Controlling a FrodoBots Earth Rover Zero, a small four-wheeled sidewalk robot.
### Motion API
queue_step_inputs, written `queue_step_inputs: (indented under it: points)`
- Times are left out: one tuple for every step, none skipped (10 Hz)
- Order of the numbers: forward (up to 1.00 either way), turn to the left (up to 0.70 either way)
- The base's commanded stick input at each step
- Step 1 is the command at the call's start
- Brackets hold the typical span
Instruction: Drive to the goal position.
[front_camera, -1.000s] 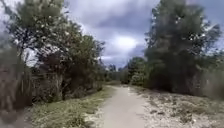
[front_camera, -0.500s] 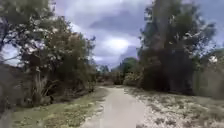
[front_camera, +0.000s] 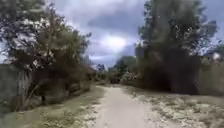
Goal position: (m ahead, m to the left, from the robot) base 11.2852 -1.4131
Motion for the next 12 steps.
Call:
queue_step_inputs:
  points:
    - [0.85, 0.0]
    - [0.85, 0.0]
    - [0.85, -0.02]
    - [0.85, -0.16]
    - [0.85, -0.31]
    - [0.85, -0.29]
    - [0.85, -0.22]
    - [0.85, -0.06]
    - [0.85, 0.0]
    - [0.85, 0.0]
    - [0.85, 0.0]
    - [0.85, 0.0]
